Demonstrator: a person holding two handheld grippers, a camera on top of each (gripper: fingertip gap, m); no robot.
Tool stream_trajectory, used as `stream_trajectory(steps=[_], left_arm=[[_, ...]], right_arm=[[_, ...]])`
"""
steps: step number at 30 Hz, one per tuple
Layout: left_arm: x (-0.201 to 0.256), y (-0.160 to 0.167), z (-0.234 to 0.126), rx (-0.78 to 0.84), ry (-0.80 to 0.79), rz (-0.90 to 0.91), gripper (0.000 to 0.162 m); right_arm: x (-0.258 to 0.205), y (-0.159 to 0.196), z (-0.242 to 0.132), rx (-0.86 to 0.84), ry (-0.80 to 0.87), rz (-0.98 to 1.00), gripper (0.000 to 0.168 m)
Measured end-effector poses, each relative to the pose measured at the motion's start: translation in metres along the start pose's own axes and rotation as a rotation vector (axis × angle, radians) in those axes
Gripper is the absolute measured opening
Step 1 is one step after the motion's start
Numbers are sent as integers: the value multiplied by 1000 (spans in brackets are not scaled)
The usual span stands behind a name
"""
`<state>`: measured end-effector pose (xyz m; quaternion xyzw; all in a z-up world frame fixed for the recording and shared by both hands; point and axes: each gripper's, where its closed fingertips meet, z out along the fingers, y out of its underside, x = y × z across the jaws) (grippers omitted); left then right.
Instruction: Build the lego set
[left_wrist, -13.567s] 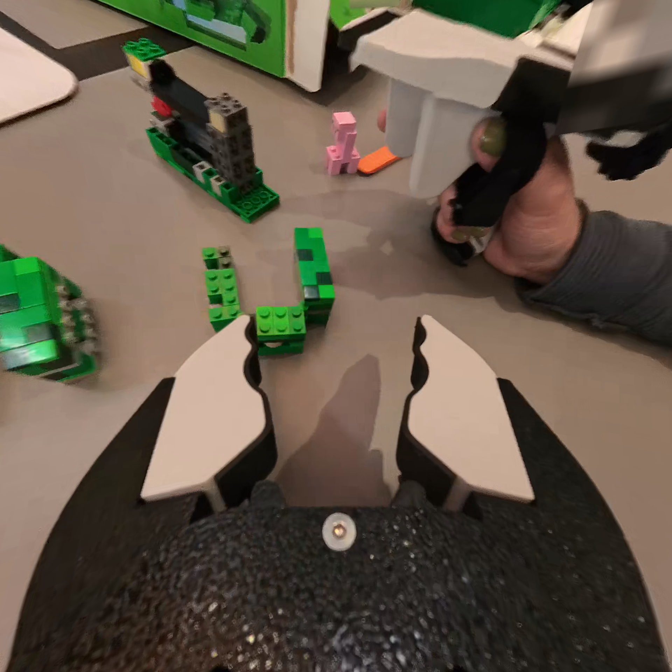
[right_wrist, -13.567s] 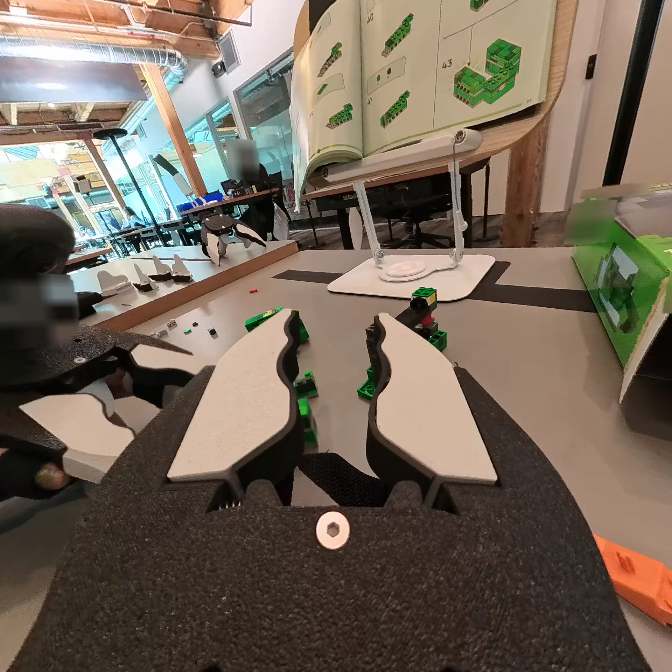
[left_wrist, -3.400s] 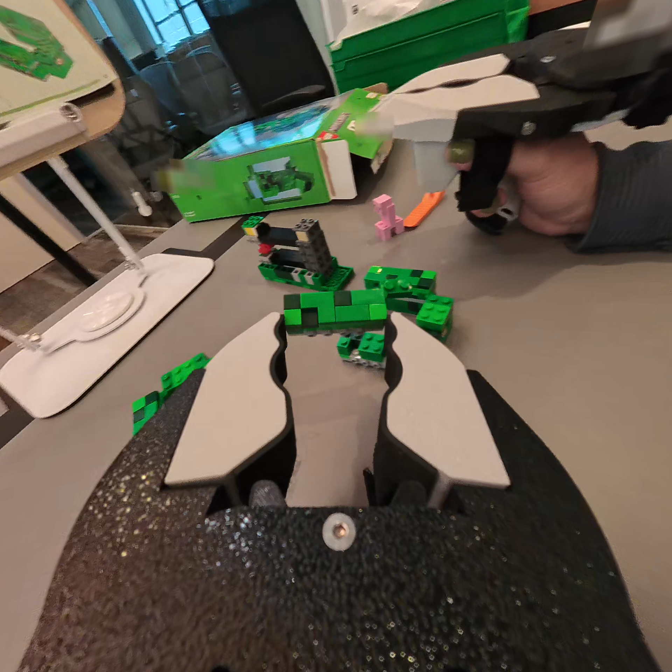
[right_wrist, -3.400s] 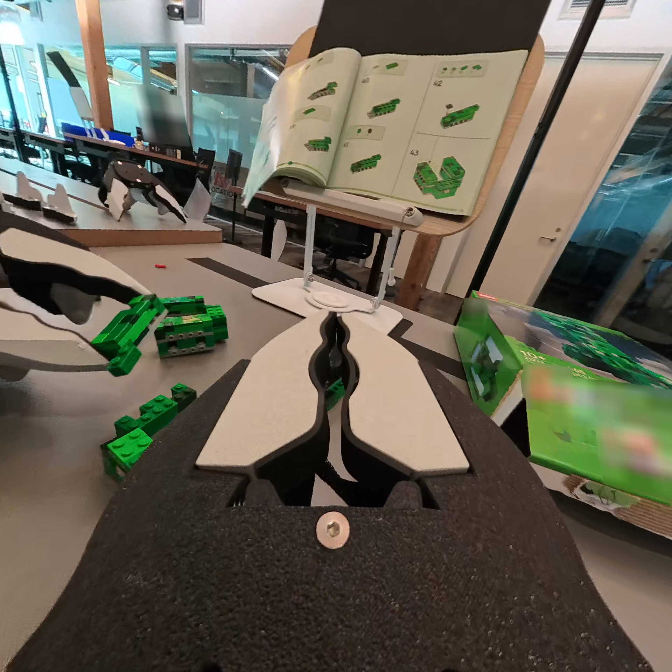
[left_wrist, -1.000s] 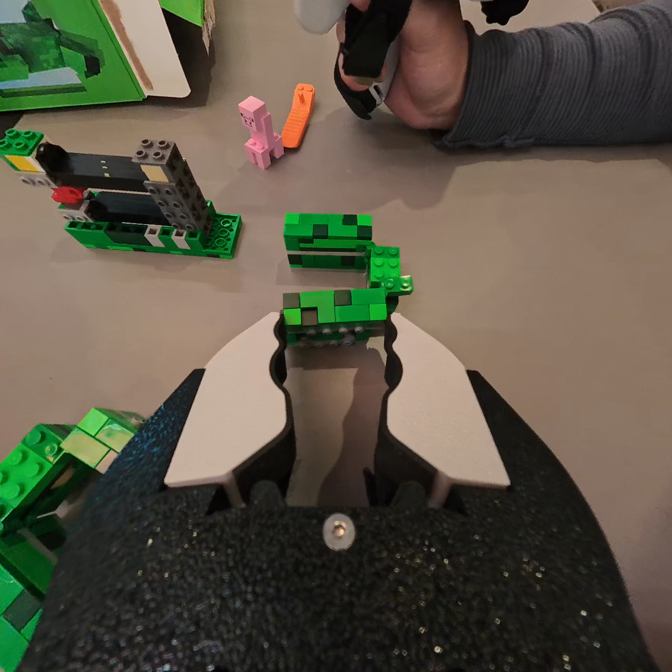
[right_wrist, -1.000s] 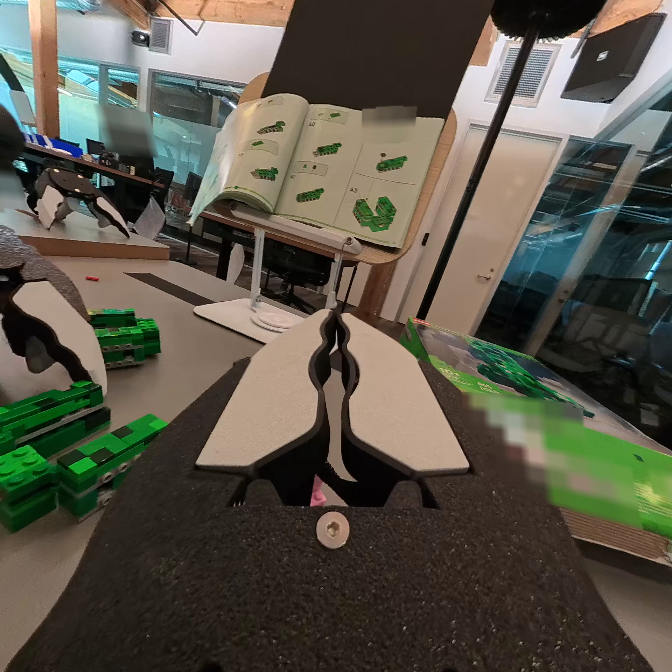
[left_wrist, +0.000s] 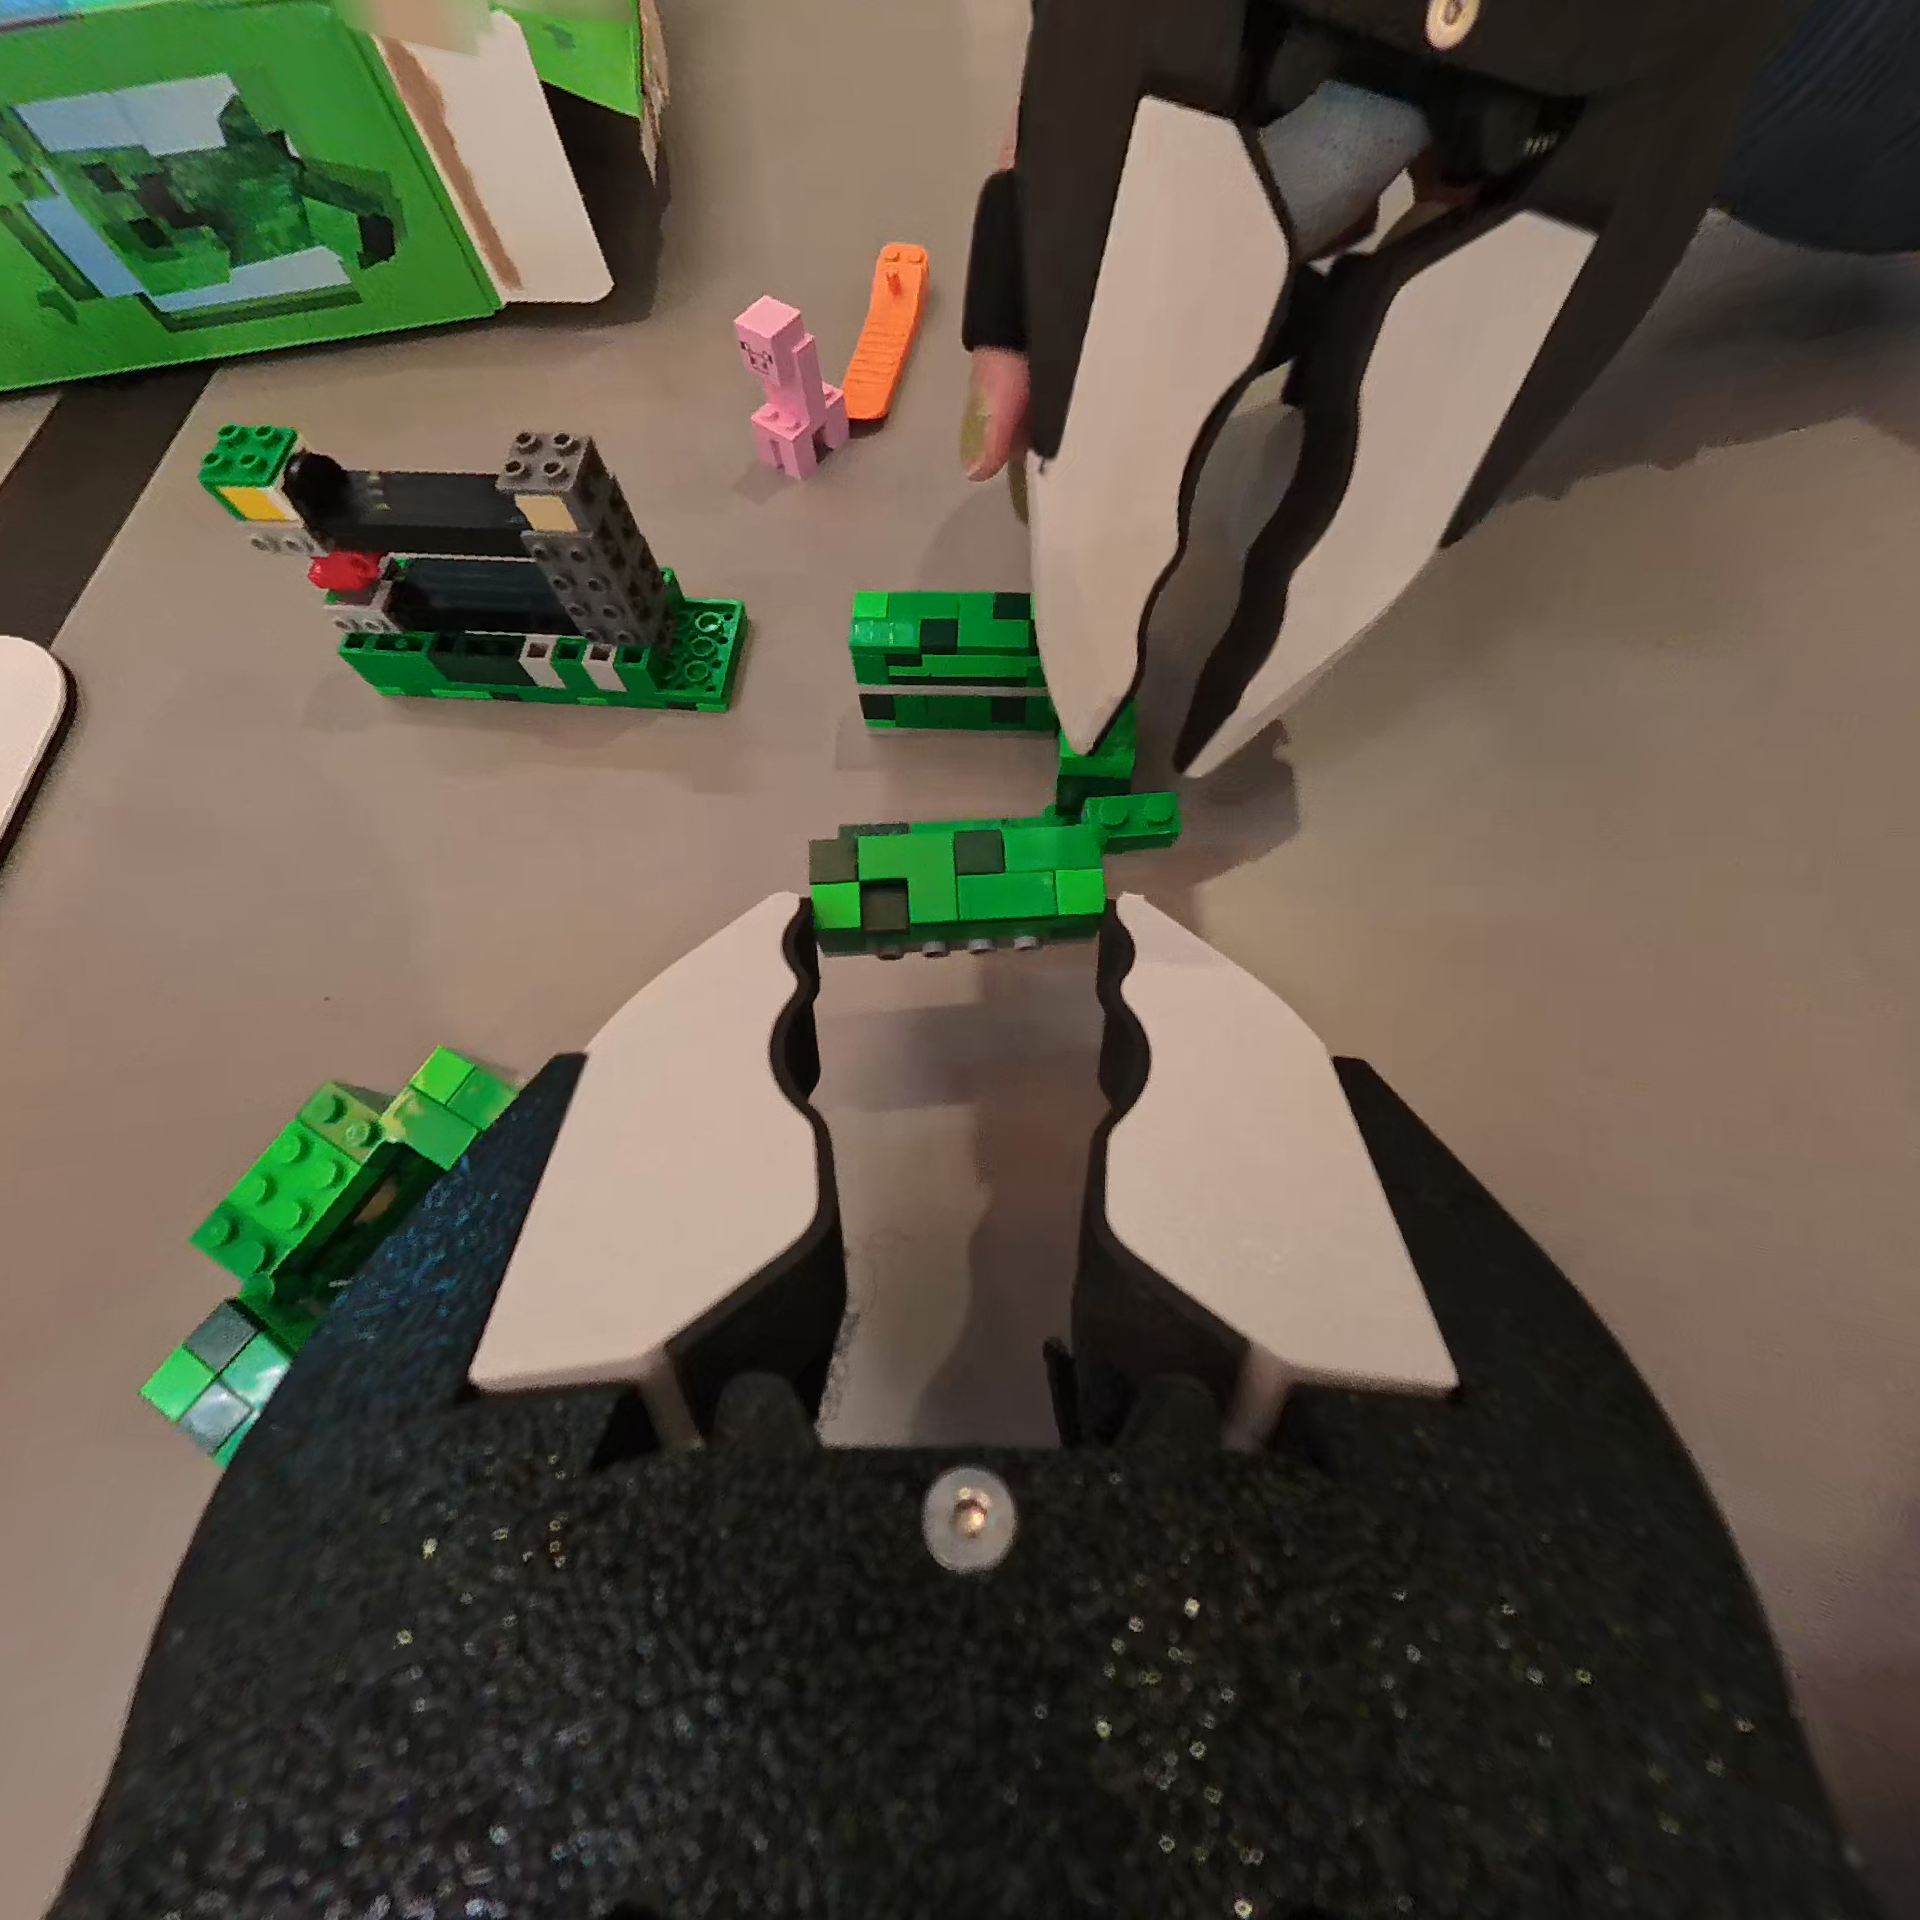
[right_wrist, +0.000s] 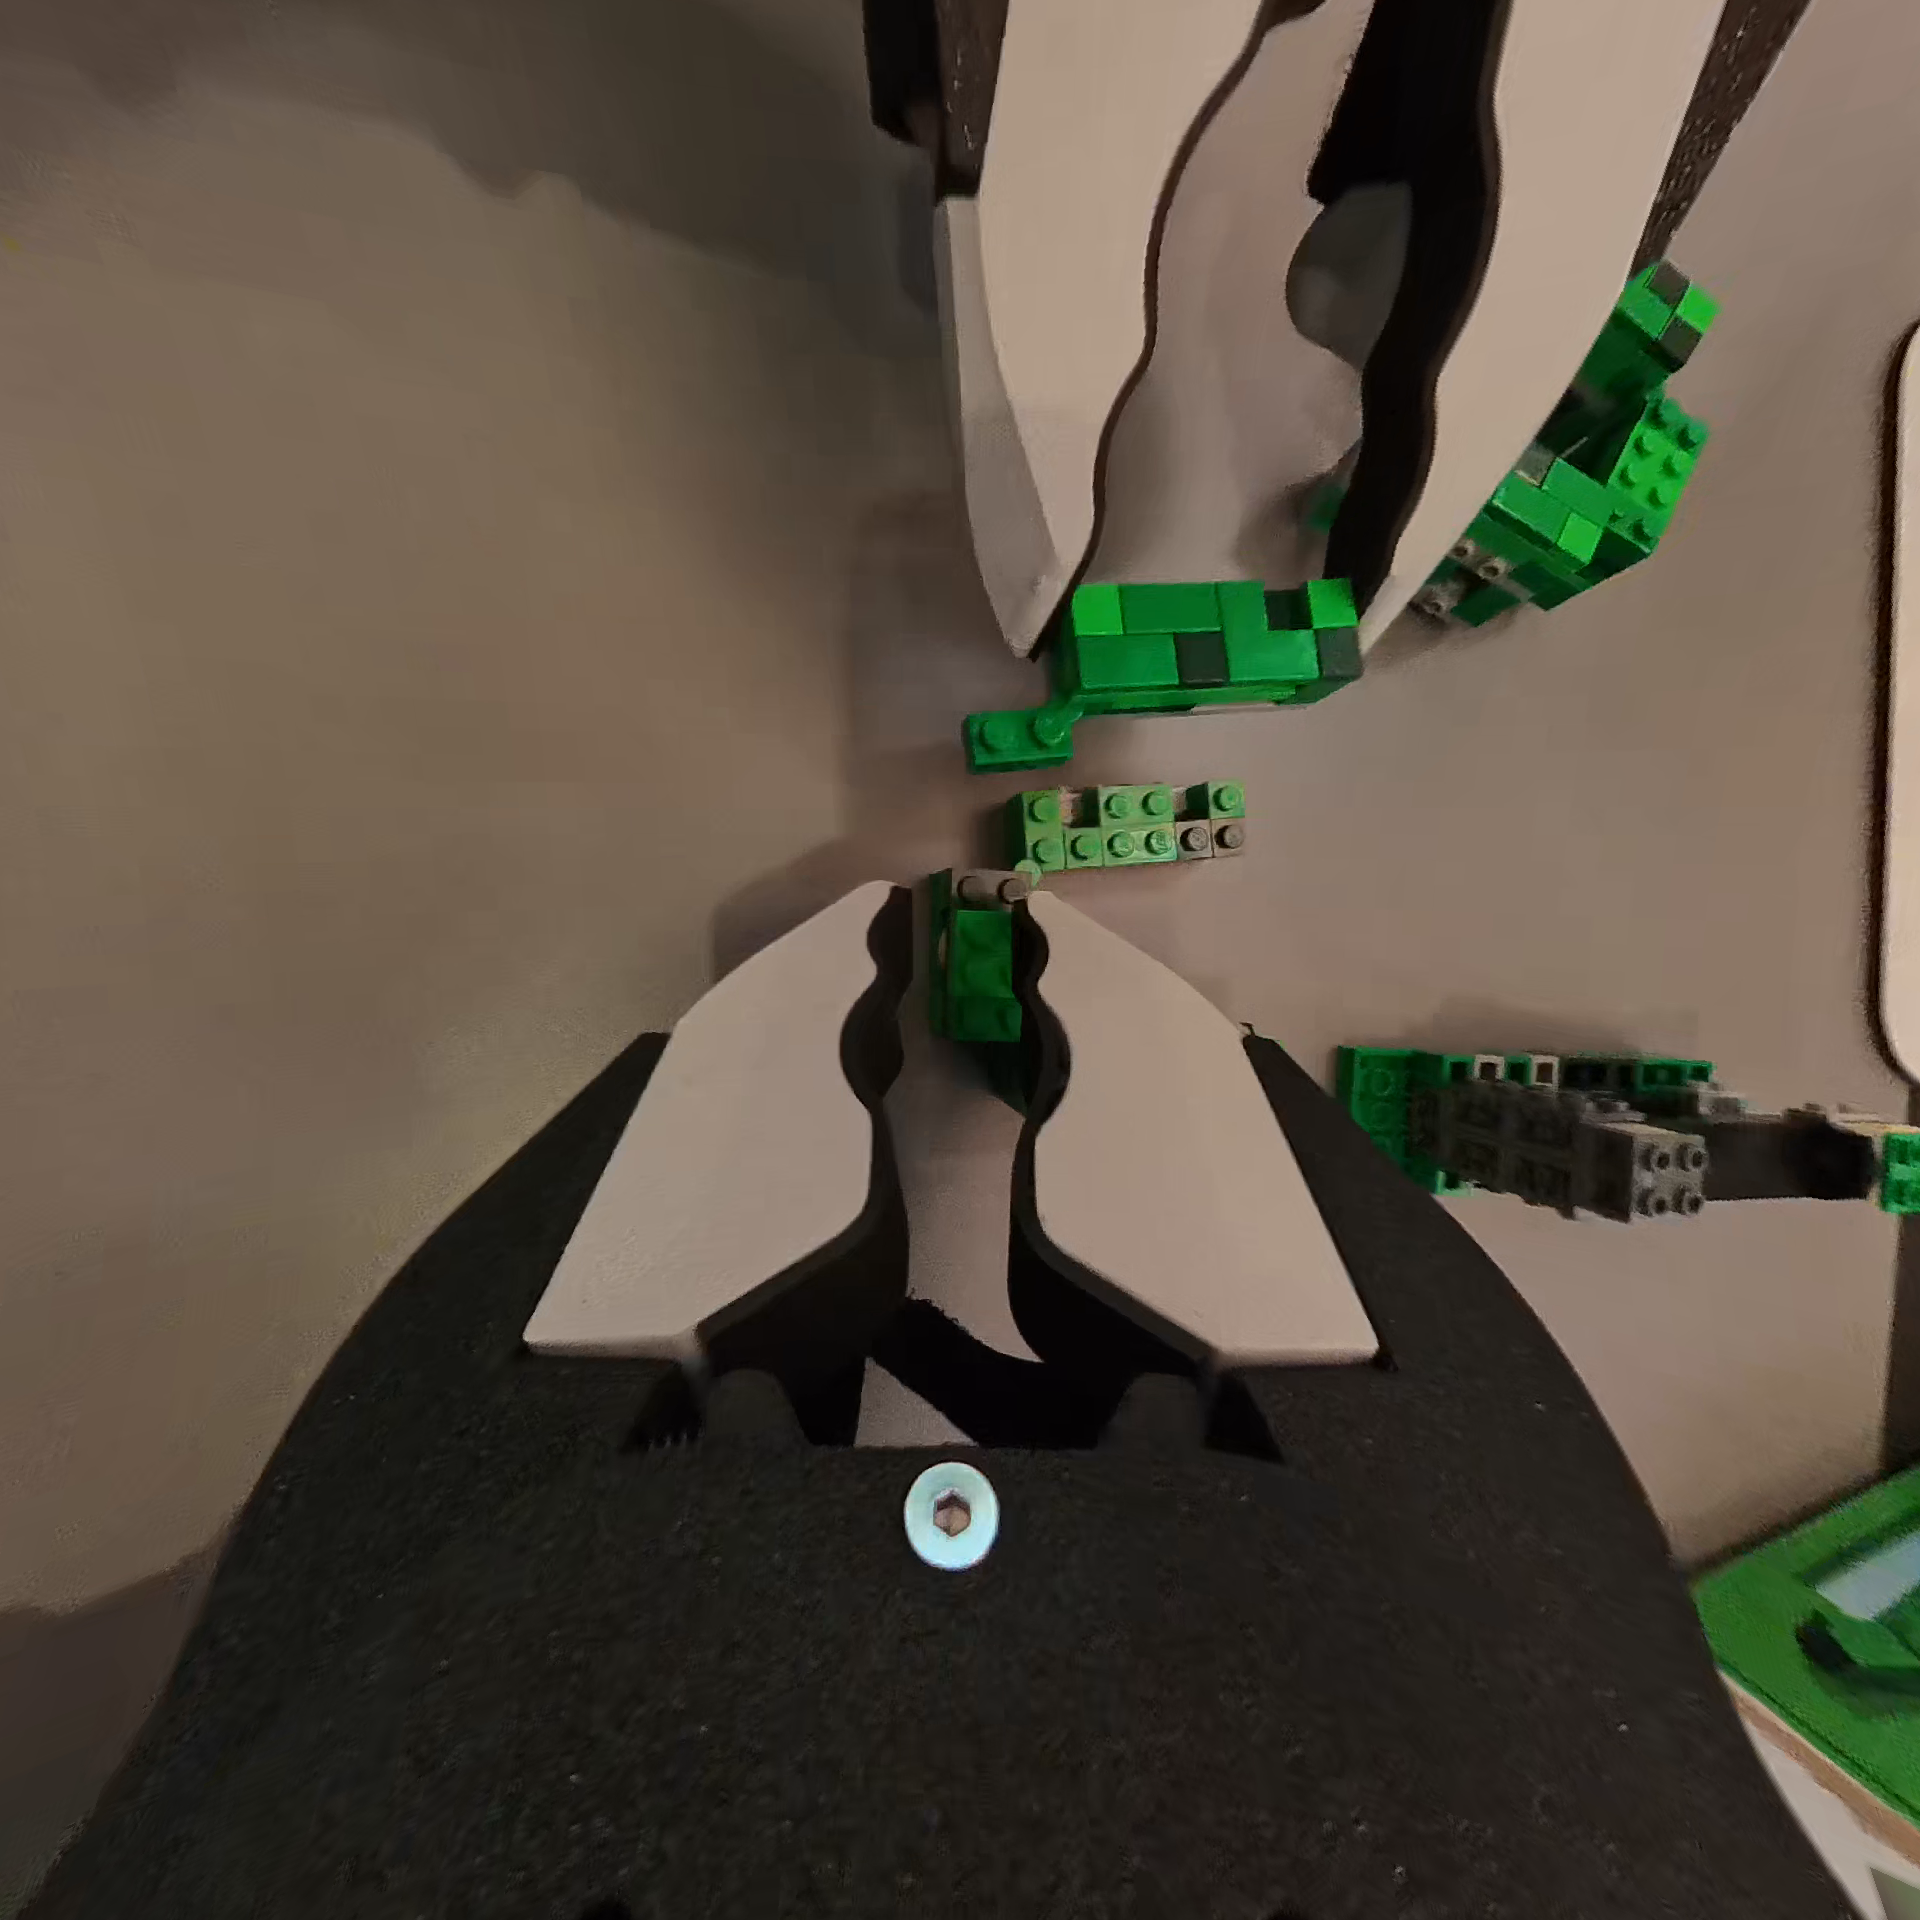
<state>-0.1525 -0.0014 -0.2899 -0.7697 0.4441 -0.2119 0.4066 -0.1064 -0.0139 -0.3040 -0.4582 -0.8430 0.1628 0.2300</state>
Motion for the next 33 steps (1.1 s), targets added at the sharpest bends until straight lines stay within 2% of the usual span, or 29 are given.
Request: stream_trajectory(steps=[3, 11, 15, 20, 24, 29, 33], left_arm=[[3, -2, 1, 2, 14, 4, 51], [8, -8, 1, 7, 32, 9, 52], [14, -13, 1, 24, -32, -15, 52], [24, -11, 6, 42, -198, -89, 52], [24, -5, 15, 8, -286, -141, 52], [19, -8, 19, -14, -359, -160, 52], [20, -10, 20, -28, -386, -164, 52]], right_arm=[[0, 2, -1, -55, 7, -73, 1], [-10, 5, -7, -16, -14, -96, 1], [-2, -6, -26, 167, 82, -35, 8], [25, -11, -56, 558, 317, 129, 8], [48, -1, -77, 821, 505, 301, 8], [62, 14, -91, 917, 651, 339, 8], [66, 17, -93, 943, 664, 355, 8]])
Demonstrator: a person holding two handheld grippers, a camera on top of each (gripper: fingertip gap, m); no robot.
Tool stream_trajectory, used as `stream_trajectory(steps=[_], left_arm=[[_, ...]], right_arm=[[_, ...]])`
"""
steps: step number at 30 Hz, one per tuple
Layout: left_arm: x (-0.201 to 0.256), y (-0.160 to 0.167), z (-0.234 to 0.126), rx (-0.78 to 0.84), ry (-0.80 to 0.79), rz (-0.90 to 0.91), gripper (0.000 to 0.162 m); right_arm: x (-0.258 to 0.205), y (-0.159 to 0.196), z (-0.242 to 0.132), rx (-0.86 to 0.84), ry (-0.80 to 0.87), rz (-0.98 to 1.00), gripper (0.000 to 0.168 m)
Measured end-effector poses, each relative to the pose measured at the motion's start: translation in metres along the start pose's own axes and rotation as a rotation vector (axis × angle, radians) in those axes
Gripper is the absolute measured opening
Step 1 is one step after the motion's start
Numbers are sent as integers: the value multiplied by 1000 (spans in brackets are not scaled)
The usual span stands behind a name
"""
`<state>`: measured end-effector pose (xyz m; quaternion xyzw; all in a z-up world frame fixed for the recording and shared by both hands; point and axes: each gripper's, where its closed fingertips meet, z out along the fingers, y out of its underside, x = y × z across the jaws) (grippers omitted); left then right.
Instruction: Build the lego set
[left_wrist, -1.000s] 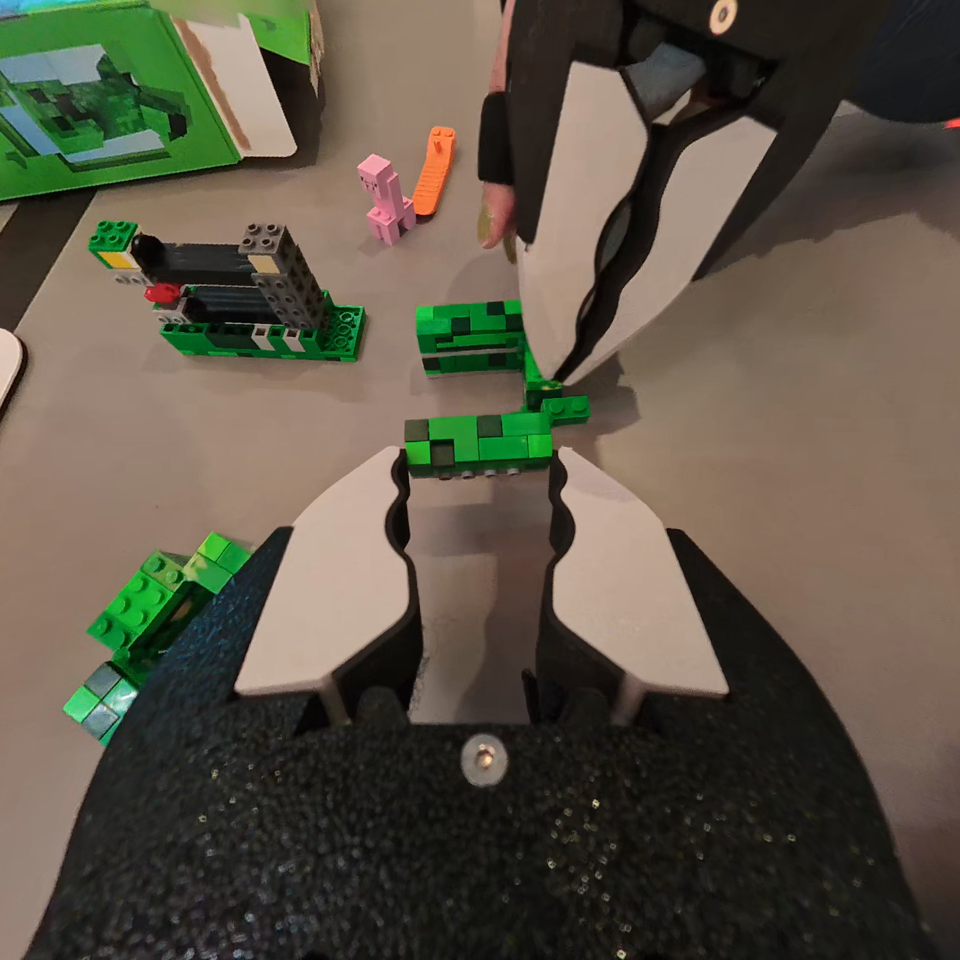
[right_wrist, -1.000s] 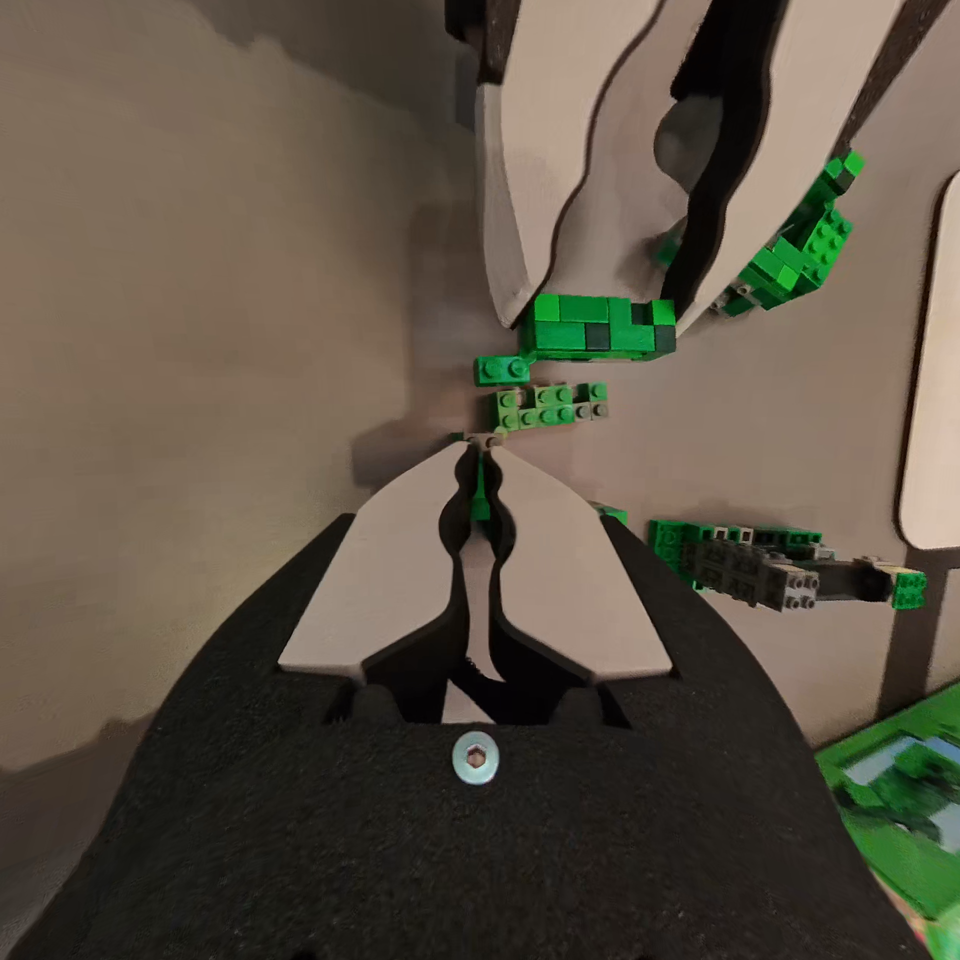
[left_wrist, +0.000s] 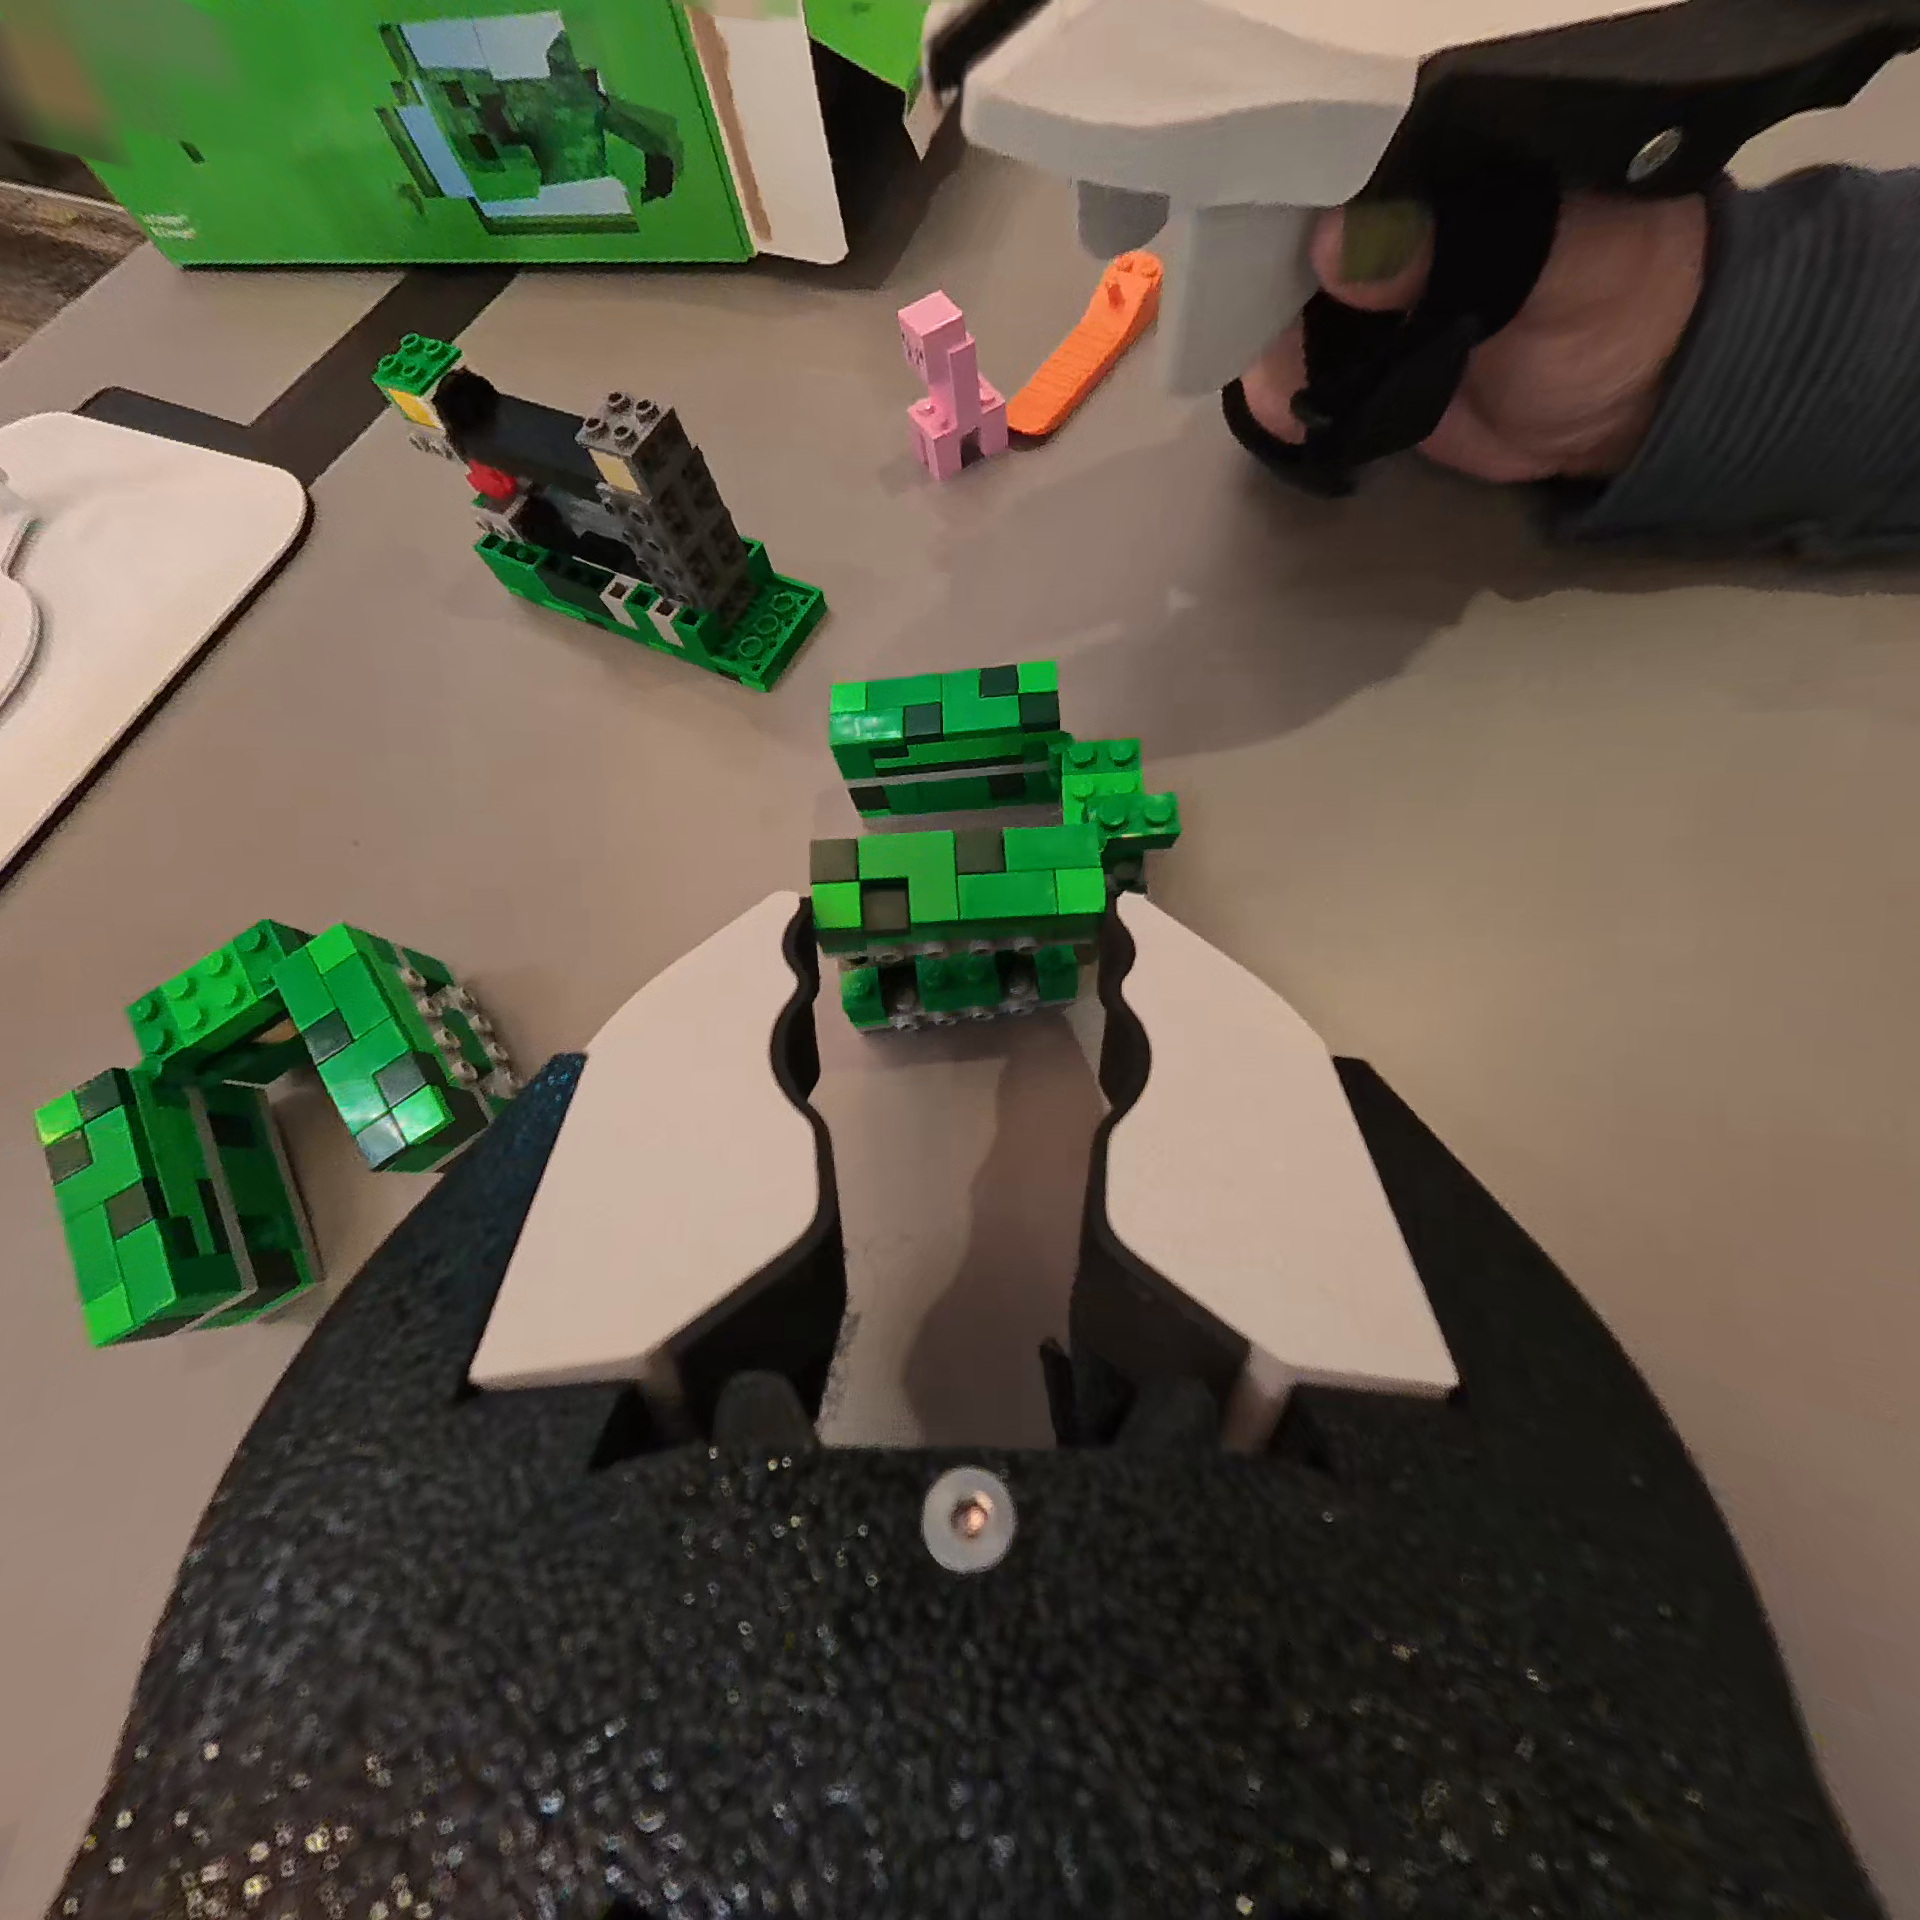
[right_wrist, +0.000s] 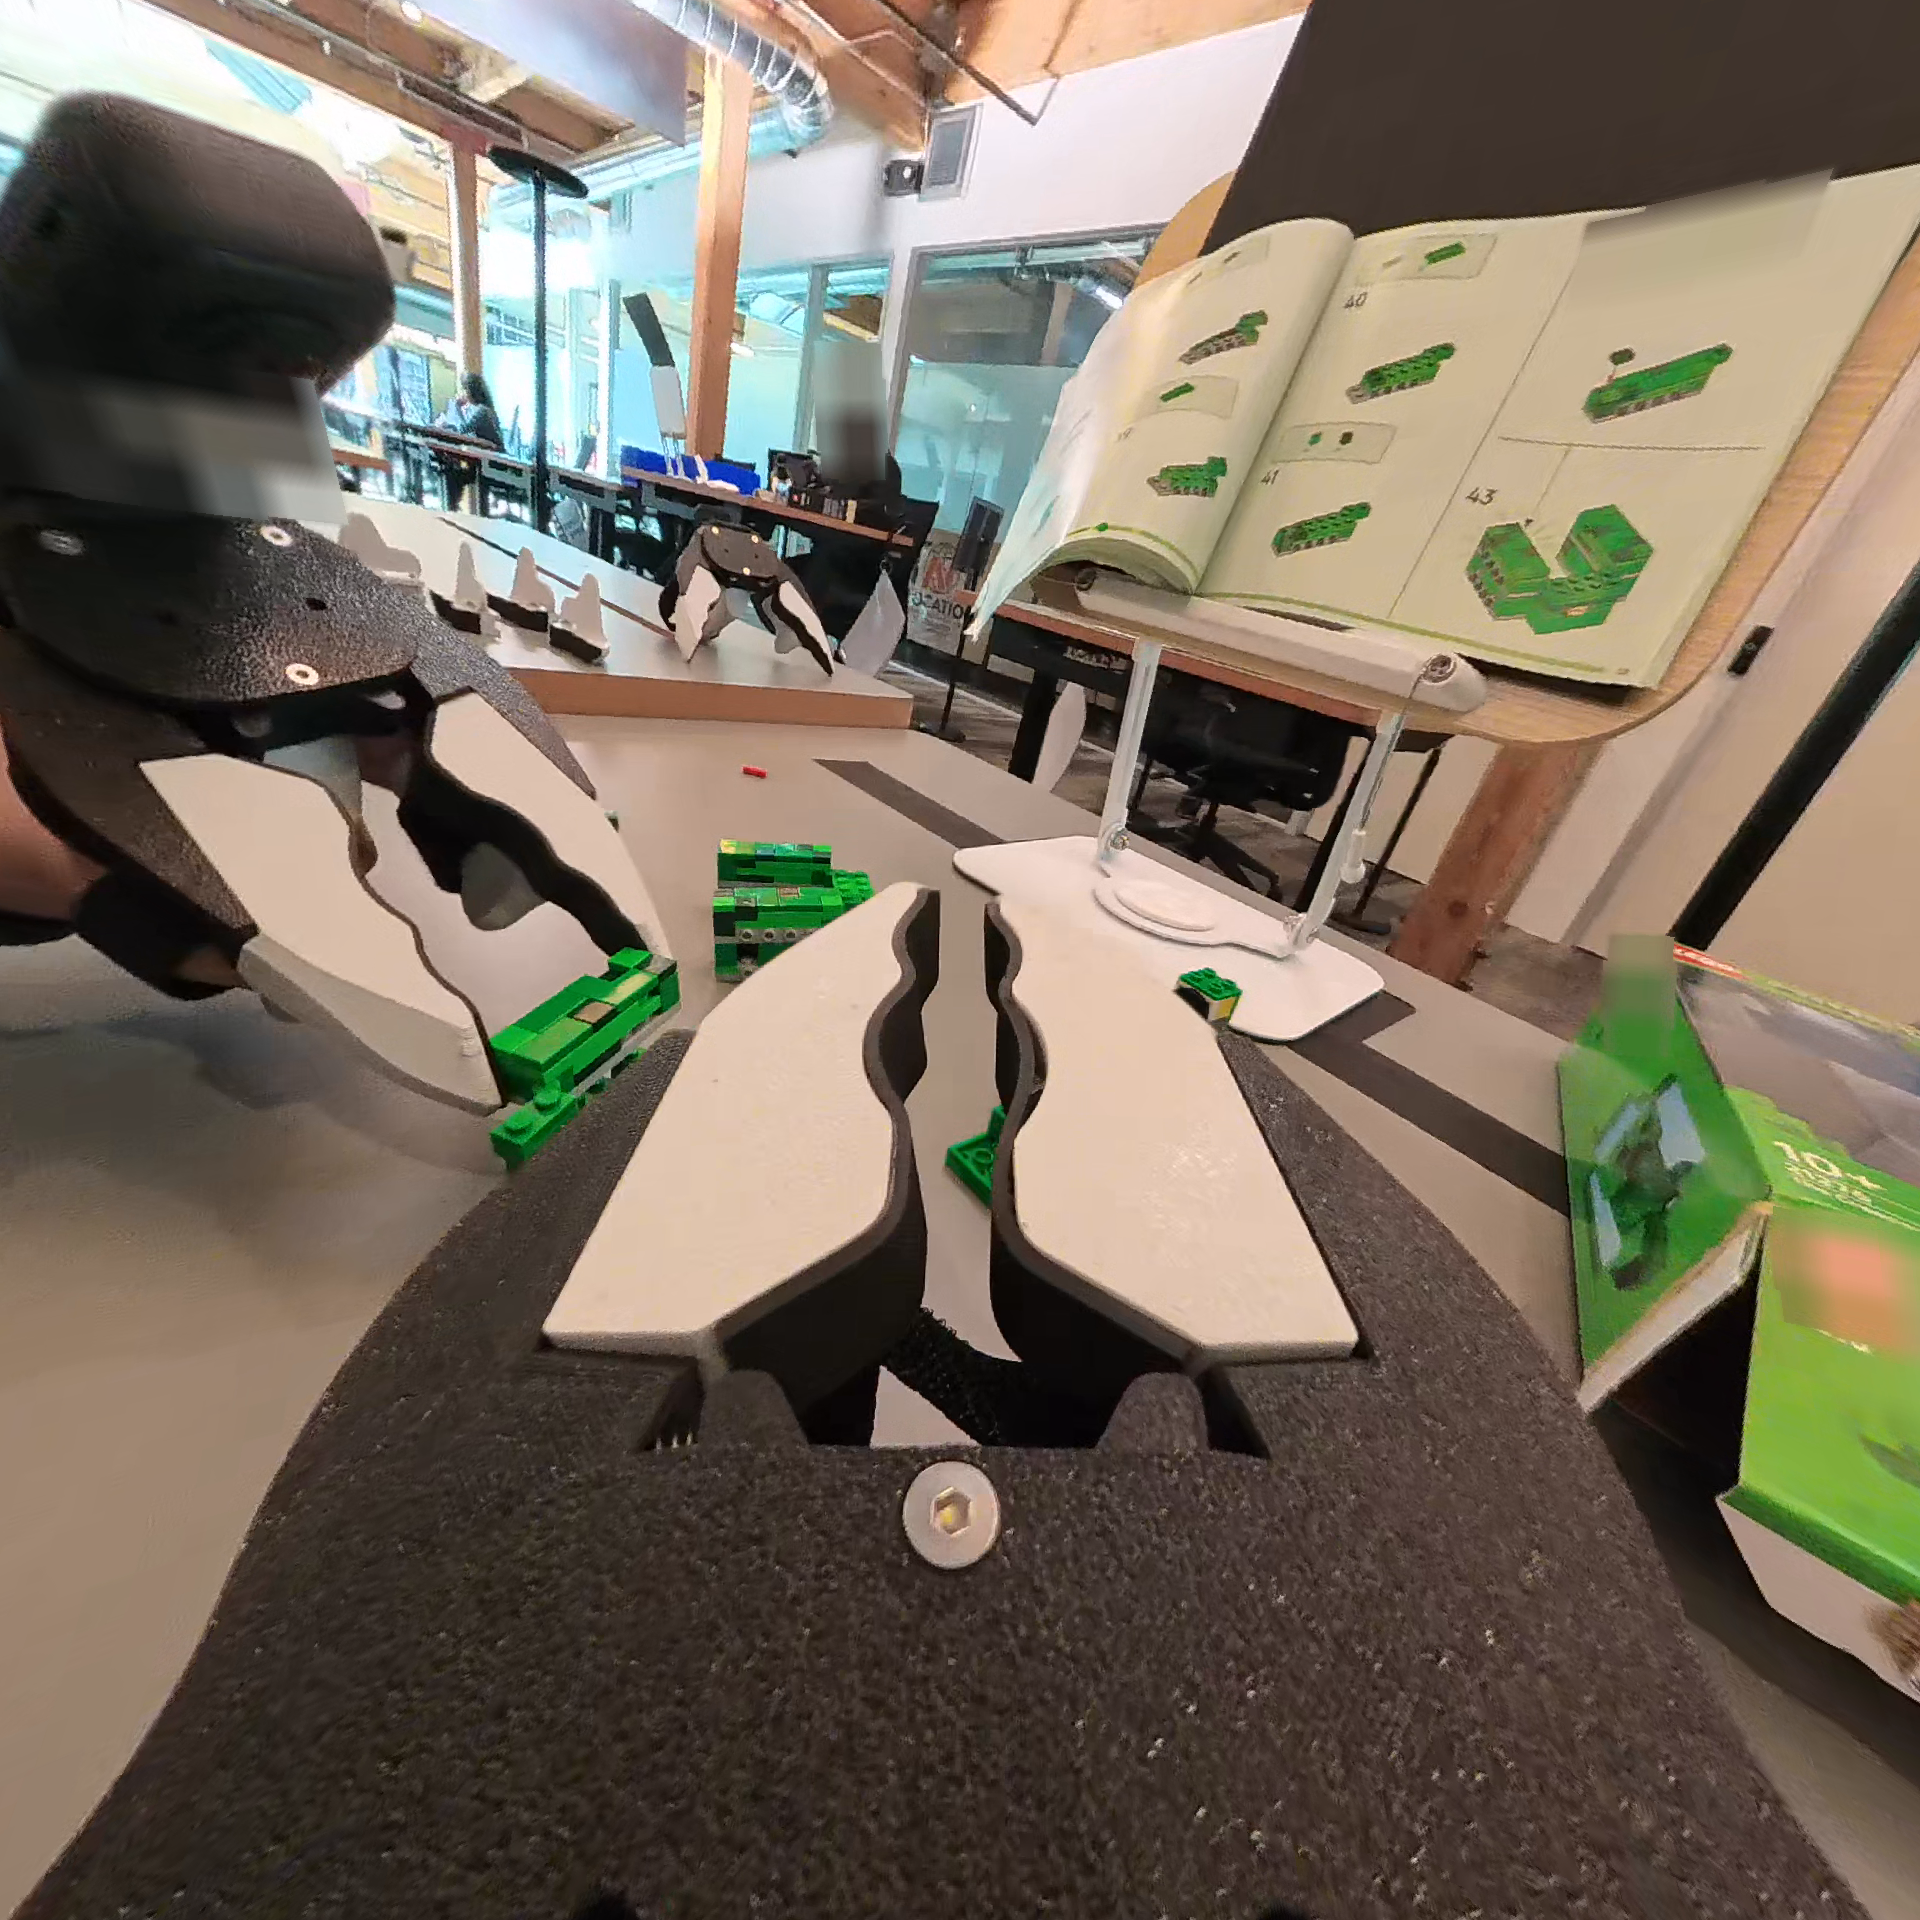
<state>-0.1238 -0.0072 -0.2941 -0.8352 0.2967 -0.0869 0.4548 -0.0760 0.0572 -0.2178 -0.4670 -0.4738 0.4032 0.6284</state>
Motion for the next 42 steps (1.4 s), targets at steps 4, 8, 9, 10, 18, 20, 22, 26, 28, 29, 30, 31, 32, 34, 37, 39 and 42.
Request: stream_trajectory(steps=[4, 8, 9, 10, 18, 20, 22, 26, 28, 29, 30, 31, 32, 34, 37, 39, 42], left_arm=[[0, 2, -2, -16, -17, 26, 52], [-3, -1, -5, 4, -40, 53, 52], [-3, -1, -6, 6, -43, 56, 52], [-3, -1, -6, 6, -40, 56, 52], [-14, 0, -7, 75, -2, -143, 51], [-27, 1, -13, 136, -3, -257, 51], [-38, 3, -19, 185, -4, -332, 51], [-44, 5, -23, 207, -7, -359, 51], [-41, 6, -20, 194, -3, -348, 51], [-39, 6, -17, 186, -4, -337, 51], [-37, 7, -15, 178, -7, -321, 51], [-36, 7, -13, 171, -16, -301, 51], [-35, 8, -11, 165, -27, -281, 51], [-33, 7, -9, 158, -48, -237, 51], [-30, 6, -8, 155, -55, -194, 51], [-28, 6, -6, 144, -46, -187, 51], [-26, 7, -6, 136, -41, -177, 51]], right_arm=[[-2, 3, 2, -16, -11, -2, 8], [-4, 5, 3, -25, -17, -20, 8], [-5, 5, 3, -26, -18, -20, 7], [-5, 5, 3, -28, -18, -19, 8], [-3, 5, 3, -25, -12, -9, 7], [-3, 5, 3, -25, -11, -13, 7], [-3, 5, 3, -27, -8, -21, 6], [-3, 5, 3, -28, 0, -27, 6], [0, 5, 3, -28, 16, -28, 6], [0, 5, 3, -28, 20, -28, 6], [1, 5, 3, -27, 22, -27, 6], [1, 5, 2, -27, 23, -26, 6], [1, 5, 2, -28, 24, -27, 6], [1, 5, 2, -29, 26, -29, 6], [4, 6, 1, -29, 39, -25, 6], [6, 5, 0, -23, 46, -7, 6], [10, 5, -1, -14, 54, 23, 6]])
